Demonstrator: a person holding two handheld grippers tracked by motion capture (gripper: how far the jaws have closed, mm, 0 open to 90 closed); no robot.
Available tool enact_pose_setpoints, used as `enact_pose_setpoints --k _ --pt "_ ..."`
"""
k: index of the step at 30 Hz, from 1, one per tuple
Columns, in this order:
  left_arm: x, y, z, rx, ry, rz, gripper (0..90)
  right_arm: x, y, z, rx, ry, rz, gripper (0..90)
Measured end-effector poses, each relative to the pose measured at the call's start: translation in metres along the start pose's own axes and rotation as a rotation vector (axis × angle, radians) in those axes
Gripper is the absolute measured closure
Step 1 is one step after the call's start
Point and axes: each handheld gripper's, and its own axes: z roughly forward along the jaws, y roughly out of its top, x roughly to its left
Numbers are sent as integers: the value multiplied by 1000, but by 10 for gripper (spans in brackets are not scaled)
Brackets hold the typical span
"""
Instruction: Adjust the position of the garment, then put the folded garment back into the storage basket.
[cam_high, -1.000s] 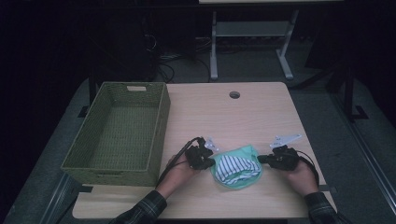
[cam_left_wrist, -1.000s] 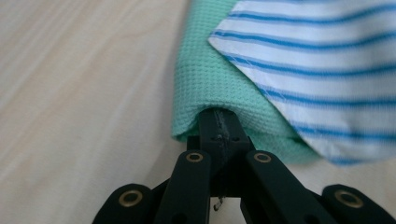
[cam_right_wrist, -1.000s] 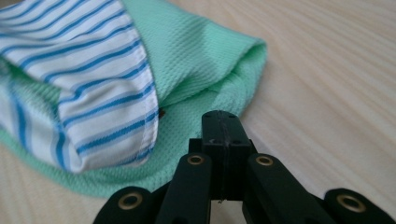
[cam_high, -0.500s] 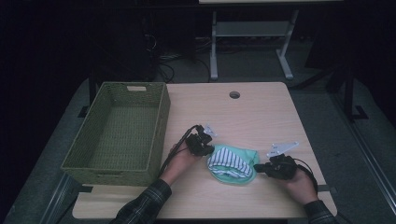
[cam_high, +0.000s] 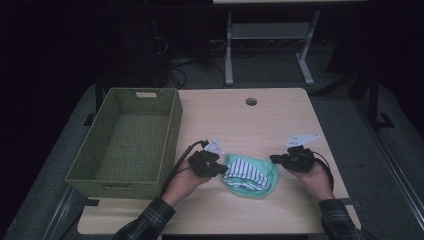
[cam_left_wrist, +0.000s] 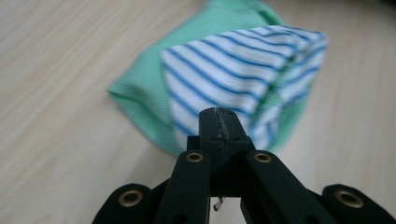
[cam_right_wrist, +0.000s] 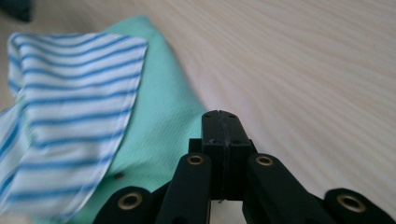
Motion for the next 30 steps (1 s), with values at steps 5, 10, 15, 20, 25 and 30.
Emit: enact_pose_setpoints --k 5,10,15,20,25,30 --pt "-21 -2 2 5 -41 37 897 -6 10 17 6 8 -3 898" --pt "-37 -3 18 31 -94 55 897 -7 14 31 19 25 -3 898" --pt "-46 -1 37 72 -130 75 897 -5 15 40 38 35 -12 898" --pt "-49 -2 50 118 -112 103 897 -3 13 44 55 36 -23 898" --pt "-43 -5 50 127 -79 90 897 -1 10 39 63 38 -21 899" --pt "-29 -8 47 133 -29 79 897 3 4 32 70 39 -19 898"
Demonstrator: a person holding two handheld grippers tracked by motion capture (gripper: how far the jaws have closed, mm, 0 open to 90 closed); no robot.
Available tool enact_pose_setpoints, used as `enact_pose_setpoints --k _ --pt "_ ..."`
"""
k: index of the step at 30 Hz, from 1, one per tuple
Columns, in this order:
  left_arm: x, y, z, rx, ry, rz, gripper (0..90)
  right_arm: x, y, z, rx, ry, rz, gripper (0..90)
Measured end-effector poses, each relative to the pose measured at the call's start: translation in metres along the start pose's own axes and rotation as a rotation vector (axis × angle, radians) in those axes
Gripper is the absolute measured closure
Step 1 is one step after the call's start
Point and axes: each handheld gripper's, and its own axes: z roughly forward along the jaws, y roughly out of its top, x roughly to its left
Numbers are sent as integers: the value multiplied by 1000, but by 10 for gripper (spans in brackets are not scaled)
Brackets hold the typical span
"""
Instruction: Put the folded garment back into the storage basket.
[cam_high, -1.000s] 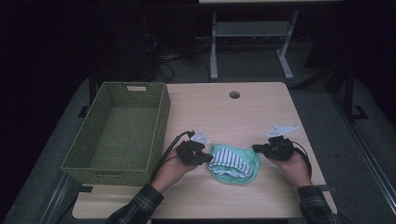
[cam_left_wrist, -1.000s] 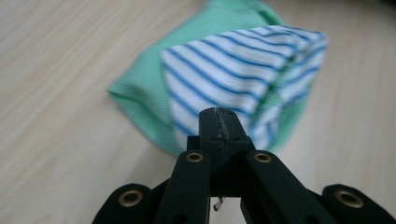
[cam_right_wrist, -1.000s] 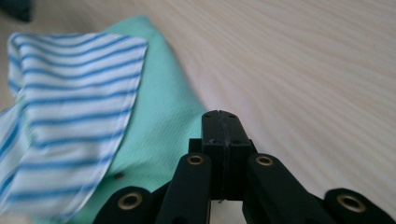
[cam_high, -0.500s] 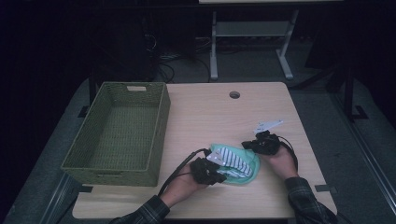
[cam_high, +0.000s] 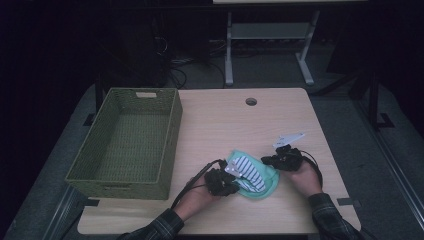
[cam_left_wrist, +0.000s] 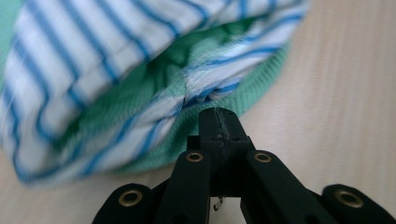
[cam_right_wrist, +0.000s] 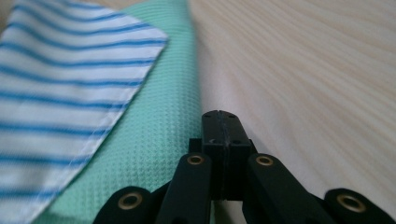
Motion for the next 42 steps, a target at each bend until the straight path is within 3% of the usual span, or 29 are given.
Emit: enact_pose_setpoints --k 9,10,14,16,19,24,28,33,38,42 --pt "26 -8 -12 -33 79 -71 897 13 -8 -8 7 26 -14 898" --pt "31 -9 -13 -43 81 -93 897 16 -9 -9 7 30 -19 898" --pt "37 -11 -17 -57 80 -118 897 24 -12 -13 9 37 -28 898" --pt "37 -10 -21 -62 78 -107 896 24 -12 -14 2 35 -34 895" --pt "34 -7 -28 -81 72 -92 866 22 -13 -17 -18 23 -20 835" --pt "35 -5 -36 -107 64 -88 751 15 -20 -23 -42 -9 11 626" --pt "36 -2 -40 -130 40 -81 582 7 -30 -28 -63 -60 28 440" --pt "34 5 -37 -128 30 -57 443 -4 -38 -28 -66 -103 63 275" --pt "31 12 -27 -94 21 -43 331 -8 -41 -22 -48 -167 73 201" --pt "28 13 -19 -60 25 -26 252 -9 -41 -21 -54 -177 66 175"
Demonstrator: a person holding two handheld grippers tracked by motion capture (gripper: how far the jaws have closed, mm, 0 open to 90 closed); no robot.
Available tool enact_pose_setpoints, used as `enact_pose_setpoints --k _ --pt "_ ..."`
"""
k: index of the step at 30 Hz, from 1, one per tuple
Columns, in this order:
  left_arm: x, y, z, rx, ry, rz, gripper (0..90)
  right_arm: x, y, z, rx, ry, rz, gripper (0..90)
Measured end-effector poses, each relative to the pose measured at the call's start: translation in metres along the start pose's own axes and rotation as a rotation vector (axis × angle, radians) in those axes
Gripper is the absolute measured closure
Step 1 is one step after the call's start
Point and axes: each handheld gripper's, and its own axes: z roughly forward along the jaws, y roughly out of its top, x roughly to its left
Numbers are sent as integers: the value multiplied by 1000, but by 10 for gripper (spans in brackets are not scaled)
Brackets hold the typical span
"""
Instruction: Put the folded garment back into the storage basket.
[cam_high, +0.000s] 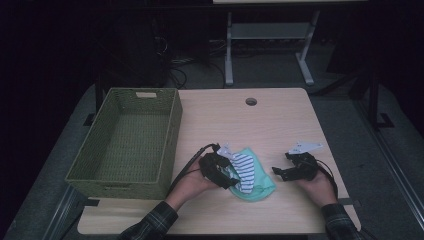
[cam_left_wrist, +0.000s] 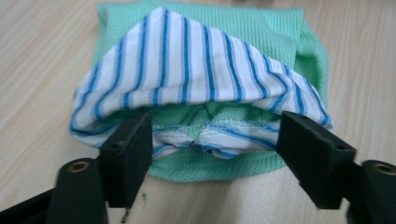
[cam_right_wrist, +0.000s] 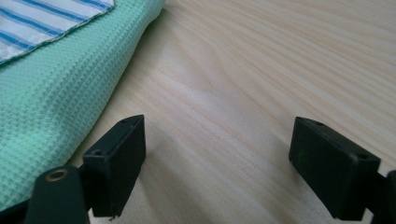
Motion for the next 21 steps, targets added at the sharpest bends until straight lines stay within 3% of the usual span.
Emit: enact_pose_setpoints --k 2,5,10,14,21 --pt "-1 0 3 9 6 -1 225 -1 -1 1 -6 3 -2 168" --pt "-1 0 6 35 17 35 197 -1 -1 1 -11 5 -1 164" --pt "-2 4 10 50 23 57 191 0 -1 2 -18 4 0 163" --pt "-2 8 16 88 23 80 191 0 -1 2 -19 5 1 163" --pt "-1 9 28 141 8 63 192 0 -1 2 -17 4 2 164"
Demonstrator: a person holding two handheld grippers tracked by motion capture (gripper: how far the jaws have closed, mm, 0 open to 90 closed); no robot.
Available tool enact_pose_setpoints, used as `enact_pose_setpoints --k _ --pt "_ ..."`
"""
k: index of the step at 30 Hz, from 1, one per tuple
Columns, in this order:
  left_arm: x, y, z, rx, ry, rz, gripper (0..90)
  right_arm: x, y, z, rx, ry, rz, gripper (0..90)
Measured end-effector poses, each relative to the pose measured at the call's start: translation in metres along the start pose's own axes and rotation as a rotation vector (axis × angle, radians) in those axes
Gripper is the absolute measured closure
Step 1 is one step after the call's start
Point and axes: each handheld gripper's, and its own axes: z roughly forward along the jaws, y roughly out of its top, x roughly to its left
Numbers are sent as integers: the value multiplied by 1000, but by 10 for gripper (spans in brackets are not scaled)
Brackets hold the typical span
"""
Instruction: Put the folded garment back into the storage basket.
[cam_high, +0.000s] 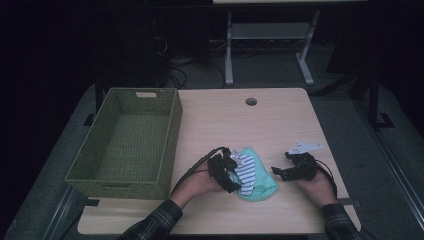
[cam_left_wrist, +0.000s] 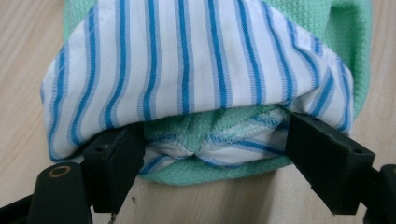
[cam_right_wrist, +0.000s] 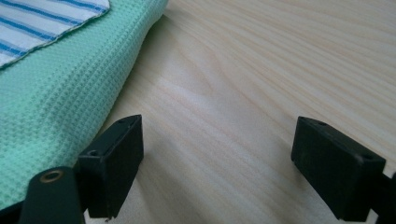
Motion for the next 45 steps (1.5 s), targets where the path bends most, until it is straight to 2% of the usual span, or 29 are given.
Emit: enact_pose_setpoints --k 3,8,13,16,25,29,35,39,45 --pt "1 3 3 34 -8 1 191 0 0 0 0 -1 0 164" --pt "-2 6 6 77 7 32 182 0 0 0 -1 -1 0 164" --pt "-2 9 6 101 11 42 200 0 0 0 -1 -3 2 164" --pt "-1 9 4 103 14 43 261 0 0 0 -1 -4 5 164" --pt "2 14 0 119 9 67 590 1 1 1 1 -5 8 164" --pt "4 15 0 114 5 67 693 1 1 1 1 -5 9 165" --pt "8 15 0 112 -4 64 761 0 1 1 1 -2 10 164" --pt "11 14 -1 100 -12 38 768 0 1 1 1 0 9 161" --pt "11 15 -10 70 -4 29 769 0 1 1 7 -7 15 138"
